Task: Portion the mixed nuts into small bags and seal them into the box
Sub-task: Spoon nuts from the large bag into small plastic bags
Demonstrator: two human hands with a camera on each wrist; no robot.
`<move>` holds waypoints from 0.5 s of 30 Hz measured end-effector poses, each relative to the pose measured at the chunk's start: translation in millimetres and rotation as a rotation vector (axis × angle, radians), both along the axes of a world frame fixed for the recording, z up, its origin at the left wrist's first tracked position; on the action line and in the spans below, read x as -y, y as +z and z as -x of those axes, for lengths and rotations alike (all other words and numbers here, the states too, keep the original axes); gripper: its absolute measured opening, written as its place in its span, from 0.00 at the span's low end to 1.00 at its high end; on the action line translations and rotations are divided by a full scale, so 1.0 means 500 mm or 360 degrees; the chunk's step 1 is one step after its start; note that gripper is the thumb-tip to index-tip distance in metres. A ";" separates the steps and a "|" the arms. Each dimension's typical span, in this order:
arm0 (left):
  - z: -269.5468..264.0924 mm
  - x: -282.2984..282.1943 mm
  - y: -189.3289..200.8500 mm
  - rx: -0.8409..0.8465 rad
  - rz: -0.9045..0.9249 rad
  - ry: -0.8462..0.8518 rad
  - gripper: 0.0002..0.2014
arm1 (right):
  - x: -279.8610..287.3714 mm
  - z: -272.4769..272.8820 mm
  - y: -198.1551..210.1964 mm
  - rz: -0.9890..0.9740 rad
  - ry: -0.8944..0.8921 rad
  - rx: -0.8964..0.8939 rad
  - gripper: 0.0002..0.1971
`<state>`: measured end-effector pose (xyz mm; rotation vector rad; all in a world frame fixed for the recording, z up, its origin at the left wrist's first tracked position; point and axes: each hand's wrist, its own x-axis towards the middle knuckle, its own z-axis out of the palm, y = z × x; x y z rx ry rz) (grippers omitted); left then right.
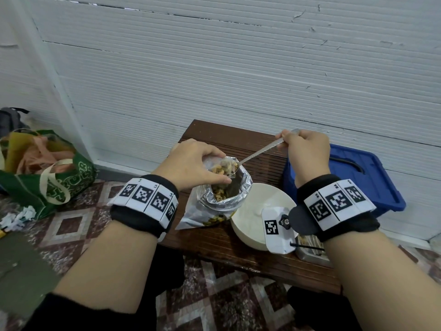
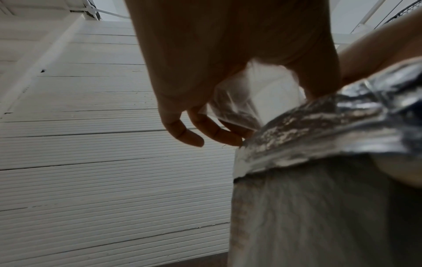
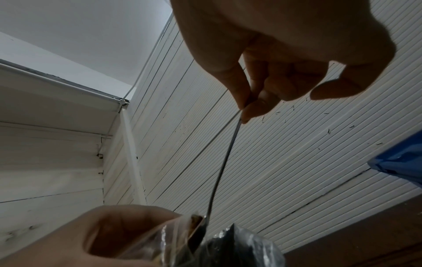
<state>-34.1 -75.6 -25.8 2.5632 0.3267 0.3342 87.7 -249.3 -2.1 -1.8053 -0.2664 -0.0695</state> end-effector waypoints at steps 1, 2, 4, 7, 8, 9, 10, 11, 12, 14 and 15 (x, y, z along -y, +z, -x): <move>0.000 0.001 0.000 0.0011 0.0000 0.0001 0.27 | 0.000 0.000 0.001 -0.0009 -0.0002 -0.0004 0.18; 0.000 0.001 0.000 0.0028 0.0005 0.0001 0.26 | 0.000 0.001 0.002 -0.0012 -0.0004 -0.0009 0.17; -0.001 0.004 -0.001 0.0068 0.0012 0.0002 0.25 | -0.001 0.002 0.003 -0.0020 0.0006 -0.0024 0.17; -0.003 0.010 0.000 0.0137 -0.0013 -0.0034 0.24 | -0.003 0.007 0.008 -0.0084 0.0021 -0.0035 0.17; -0.004 0.012 0.000 0.0166 -0.0016 -0.0049 0.25 | -0.003 0.009 0.011 -0.0103 0.0023 -0.0029 0.17; -0.005 0.013 0.000 0.0196 -0.0010 -0.0056 0.25 | -0.003 0.011 0.015 -0.0121 0.0026 -0.0022 0.18; -0.006 0.013 -0.001 0.0225 0.0008 -0.0055 0.26 | -0.003 0.013 0.018 -0.0138 0.0030 -0.0012 0.18; -0.006 0.014 -0.002 0.0255 0.0036 -0.0050 0.26 | -0.003 0.015 0.021 -0.0154 0.0039 0.0004 0.19; -0.006 0.015 -0.003 0.0293 0.0069 -0.0046 0.25 | -0.003 0.016 0.023 -0.0171 0.0054 0.0017 0.20; -0.007 0.018 -0.005 0.0369 0.0121 -0.0037 0.21 | -0.003 0.021 0.029 -0.0204 0.0092 0.0042 0.19; -0.007 0.021 -0.005 0.0409 0.0146 -0.0028 0.18 | -0.004 0.023 0.032 -0.0217 0.0124 0.0058 0.19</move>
